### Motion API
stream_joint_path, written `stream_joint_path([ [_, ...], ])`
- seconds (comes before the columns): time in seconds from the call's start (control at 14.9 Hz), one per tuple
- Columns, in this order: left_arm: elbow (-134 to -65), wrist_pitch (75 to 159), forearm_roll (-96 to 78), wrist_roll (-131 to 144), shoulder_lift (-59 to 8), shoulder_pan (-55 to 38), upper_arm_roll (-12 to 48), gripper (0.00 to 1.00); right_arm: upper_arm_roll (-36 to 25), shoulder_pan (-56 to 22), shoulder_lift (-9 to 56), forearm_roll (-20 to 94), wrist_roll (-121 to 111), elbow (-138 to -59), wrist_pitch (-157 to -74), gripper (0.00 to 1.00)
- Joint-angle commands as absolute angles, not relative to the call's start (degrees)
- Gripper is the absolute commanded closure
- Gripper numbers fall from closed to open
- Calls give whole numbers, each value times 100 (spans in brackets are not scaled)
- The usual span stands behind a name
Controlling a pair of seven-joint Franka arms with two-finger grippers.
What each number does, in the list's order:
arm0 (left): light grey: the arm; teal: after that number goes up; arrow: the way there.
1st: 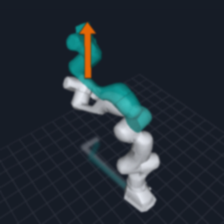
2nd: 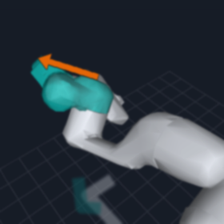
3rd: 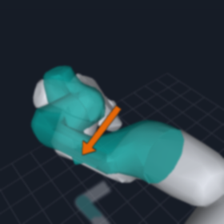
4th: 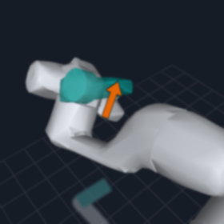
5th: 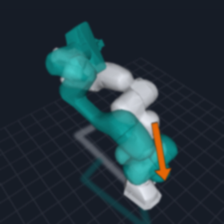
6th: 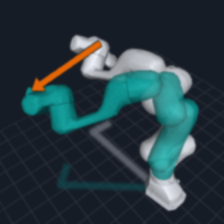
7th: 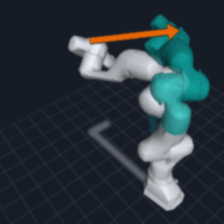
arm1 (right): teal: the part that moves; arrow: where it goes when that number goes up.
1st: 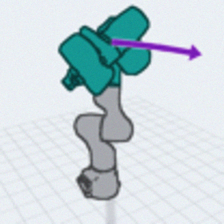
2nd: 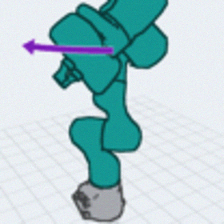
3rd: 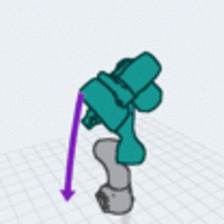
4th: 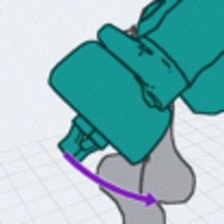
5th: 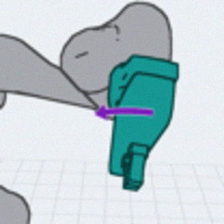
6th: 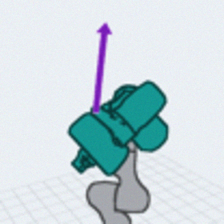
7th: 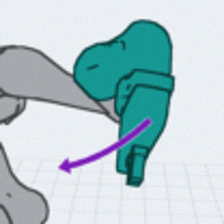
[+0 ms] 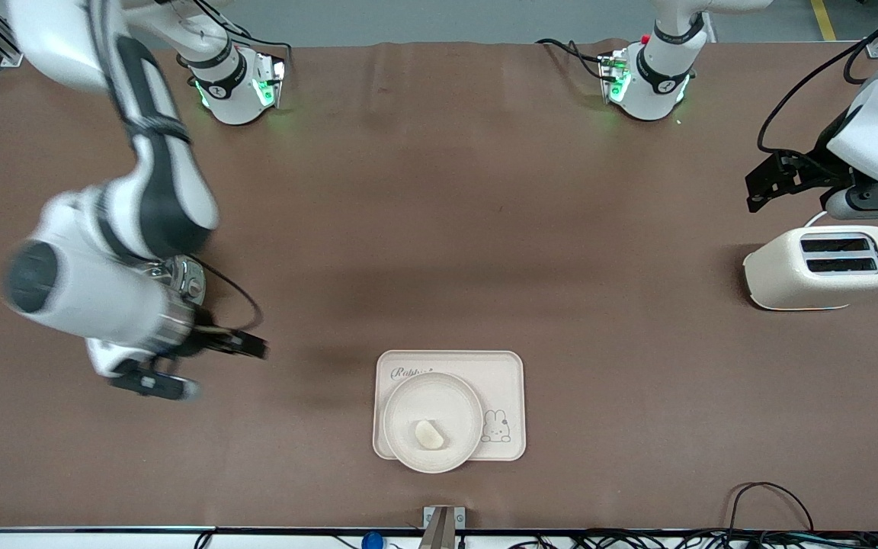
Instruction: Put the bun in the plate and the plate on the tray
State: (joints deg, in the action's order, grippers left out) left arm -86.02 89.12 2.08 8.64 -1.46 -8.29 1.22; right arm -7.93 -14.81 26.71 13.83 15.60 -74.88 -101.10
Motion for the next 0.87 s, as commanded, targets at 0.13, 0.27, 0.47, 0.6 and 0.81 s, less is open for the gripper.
stream_joint_path([
  [0.13, -8578, 8903, 167, 800, -105, -861, 70, 0, -729, -775, 1259, 398, 556, -8060, -8897, 0],
  [0.27, -8578, 8903, 150, 791, -105, -853, 79, 0, -729, -441, 925, 71, 178, -8086, -8483, 0],
  [0.47, -8569, 8903, 158, 791, -105, -852, 70, 0, -695, -220, 30, -192, -88, -8523, -8122, 0],
  [0.6, -8569, 8903, 158, 791, -105, -853, 70, 0, -581, -211, -402, -325, -88, -8849, -8138, 0],
  [0.81, -8543, 8903, 176, 791, -132, -844, 70, 0, -519, -62, -589, -387, -219, -9298, -8602, 0],
])
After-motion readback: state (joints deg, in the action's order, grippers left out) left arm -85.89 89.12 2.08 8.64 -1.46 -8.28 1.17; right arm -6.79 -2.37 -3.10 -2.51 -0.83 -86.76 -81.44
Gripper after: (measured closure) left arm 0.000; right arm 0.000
